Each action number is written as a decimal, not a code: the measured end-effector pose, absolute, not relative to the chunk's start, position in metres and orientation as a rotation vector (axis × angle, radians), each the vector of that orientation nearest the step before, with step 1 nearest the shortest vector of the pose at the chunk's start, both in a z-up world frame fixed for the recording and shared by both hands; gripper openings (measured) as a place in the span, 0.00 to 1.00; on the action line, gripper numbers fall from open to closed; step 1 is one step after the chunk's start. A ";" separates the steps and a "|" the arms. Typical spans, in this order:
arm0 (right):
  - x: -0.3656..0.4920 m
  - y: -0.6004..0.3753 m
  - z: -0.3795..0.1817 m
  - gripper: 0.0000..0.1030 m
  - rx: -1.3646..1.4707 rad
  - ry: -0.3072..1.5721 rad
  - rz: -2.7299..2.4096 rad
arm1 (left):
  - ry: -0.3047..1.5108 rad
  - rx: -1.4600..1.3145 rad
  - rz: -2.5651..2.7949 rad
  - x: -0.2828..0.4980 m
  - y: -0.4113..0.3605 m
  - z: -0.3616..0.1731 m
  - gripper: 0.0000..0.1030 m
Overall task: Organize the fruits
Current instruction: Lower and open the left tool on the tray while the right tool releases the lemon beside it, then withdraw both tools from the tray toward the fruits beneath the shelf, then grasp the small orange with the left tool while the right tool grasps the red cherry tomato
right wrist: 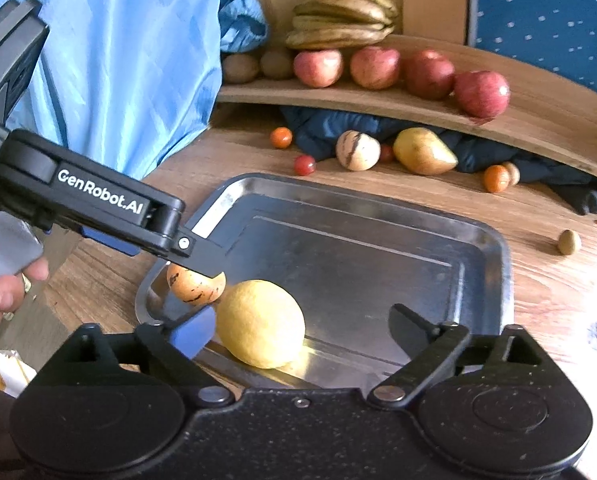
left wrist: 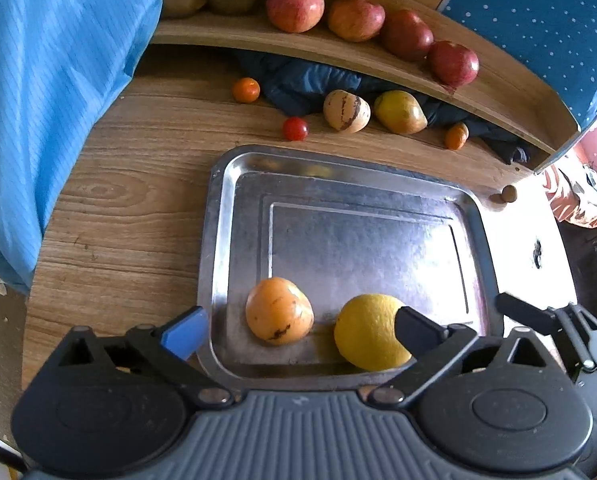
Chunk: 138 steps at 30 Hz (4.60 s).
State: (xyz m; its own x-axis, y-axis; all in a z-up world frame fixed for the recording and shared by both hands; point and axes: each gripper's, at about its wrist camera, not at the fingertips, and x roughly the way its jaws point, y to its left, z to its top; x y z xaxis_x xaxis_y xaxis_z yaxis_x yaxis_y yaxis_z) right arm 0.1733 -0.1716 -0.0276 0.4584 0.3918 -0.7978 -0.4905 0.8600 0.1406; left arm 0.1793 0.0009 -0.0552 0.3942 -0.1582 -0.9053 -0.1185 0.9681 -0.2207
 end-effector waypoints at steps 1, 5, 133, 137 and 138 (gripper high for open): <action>0.171 -0.174 -0.026 0.97 -0.114 0.942 0.537 | 1.167 -0.258 -0.027 0.176 0.001 -0.054 0.99; 0.163 -0.182 -0.020 0.99 -0.112 0.926 0.515 | 1.171 -0.226 -0.021 0.158 0.005 -0.051 0.99; 0.367 -0.060 -0.097 0.42 -0.049 1.073 0.474 | 1.194 -0.236 -0.191 0.431 0.096 -0.115 0.48; 0.367 -0.057 -0.099 0.41 -0.070 1.071 0.469 | 1.185 -0.221 -0.183 0.424 0.097 -0.112 0.36; 0.367 -0.056 -0.099 0.41 -0.080 1.070 0.466 | 1.182 -0.215 -0.181 0.422 0.097 -0.112 0.35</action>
